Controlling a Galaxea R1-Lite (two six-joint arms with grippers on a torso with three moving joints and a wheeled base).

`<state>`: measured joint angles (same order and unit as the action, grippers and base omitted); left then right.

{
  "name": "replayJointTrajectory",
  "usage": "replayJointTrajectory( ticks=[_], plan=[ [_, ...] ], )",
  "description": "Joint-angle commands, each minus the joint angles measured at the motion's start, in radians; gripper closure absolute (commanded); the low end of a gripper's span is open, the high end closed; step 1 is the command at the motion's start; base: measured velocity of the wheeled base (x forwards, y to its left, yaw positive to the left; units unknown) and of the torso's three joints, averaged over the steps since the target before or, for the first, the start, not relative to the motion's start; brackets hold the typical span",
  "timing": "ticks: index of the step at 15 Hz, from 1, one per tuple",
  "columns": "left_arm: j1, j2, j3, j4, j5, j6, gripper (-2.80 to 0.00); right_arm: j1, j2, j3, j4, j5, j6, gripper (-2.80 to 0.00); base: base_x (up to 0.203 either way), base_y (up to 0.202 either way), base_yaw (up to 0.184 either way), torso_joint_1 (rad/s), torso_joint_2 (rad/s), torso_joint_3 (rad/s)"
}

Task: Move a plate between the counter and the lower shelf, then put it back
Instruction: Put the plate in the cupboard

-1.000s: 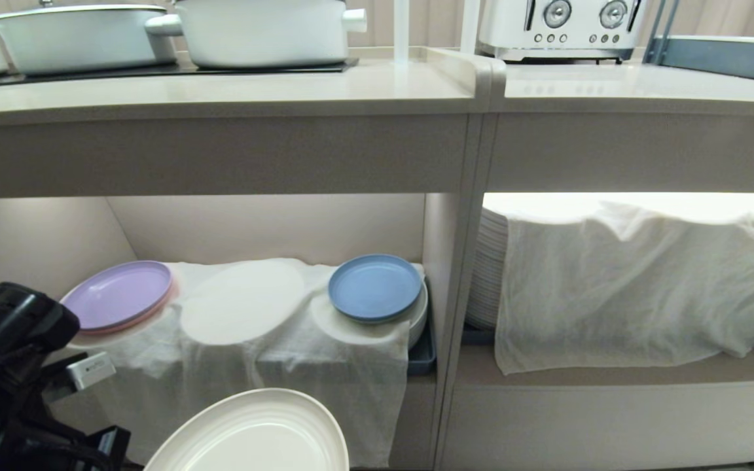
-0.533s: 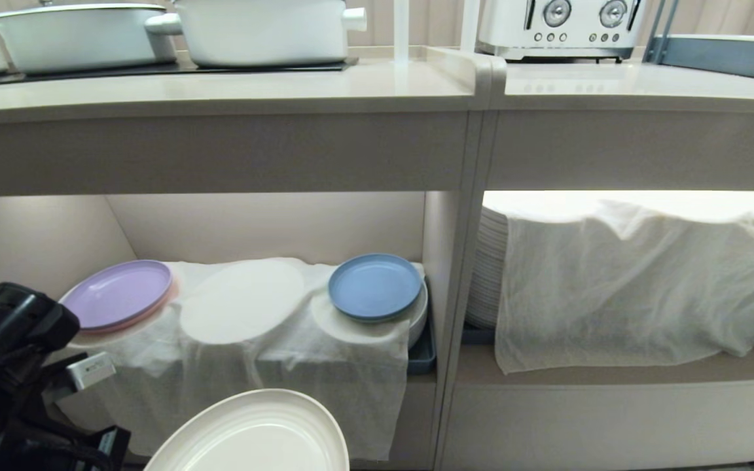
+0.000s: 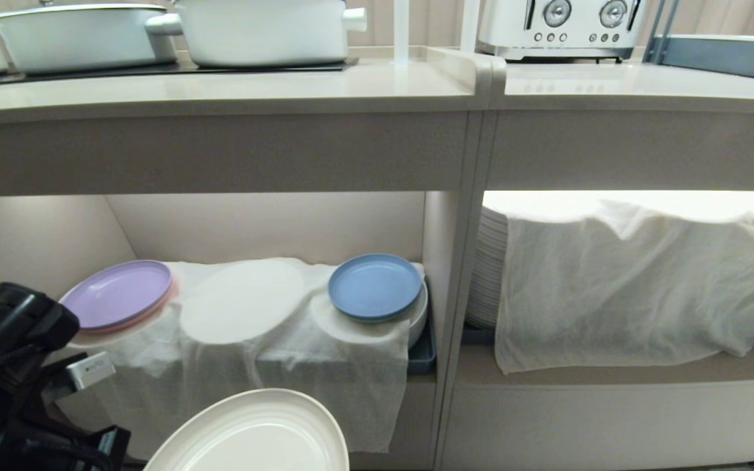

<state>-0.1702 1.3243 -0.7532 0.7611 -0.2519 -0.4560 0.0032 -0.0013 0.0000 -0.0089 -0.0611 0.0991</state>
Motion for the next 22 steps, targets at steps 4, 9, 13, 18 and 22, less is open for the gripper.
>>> replayJointTrajectory(
  ticks=[4,9,13,18,22],
  plan=[
    [0.0,-0.005,0.004,0.004,-0.004,-0.003,0.0,0.0,0.001,0.0,0.0,0.0,0.001,0.0,0.0,0.0,0.0,0.0,0.0,0.0],
    [0.001,-0.011,0.012,0.003,0.0,-0.004,0.0,0.0,0.001,0.0,0.0,0.0,0.001,0.0,0.0,0.0,0.0,0.0,0.0,0.0],
    [0.001,-0.013,0.006,0.001,0.0,-0.003,0.0,0.0,0.001,0.0,-0.001,0.0,0.001,0.0,0.0,0.0,0.0,0.0,0.0,0.0],
    [0.0,-0.013,0.011,0.0,0.0,-0.001,0.0,0.001,0.001,0.0,-0.001,0.0,0.001,0.0,0.0,0.0,0.0,0.0,0.0,0.0],
    [0.0,-0.013,0.011,-0.011,0.002,-0.001,0.0,0.0,0.001,0.0,-0.002,0.0,0.001,0.0,0.0,0.0,0.0,0.0,0.0,0.0]
  ],
)
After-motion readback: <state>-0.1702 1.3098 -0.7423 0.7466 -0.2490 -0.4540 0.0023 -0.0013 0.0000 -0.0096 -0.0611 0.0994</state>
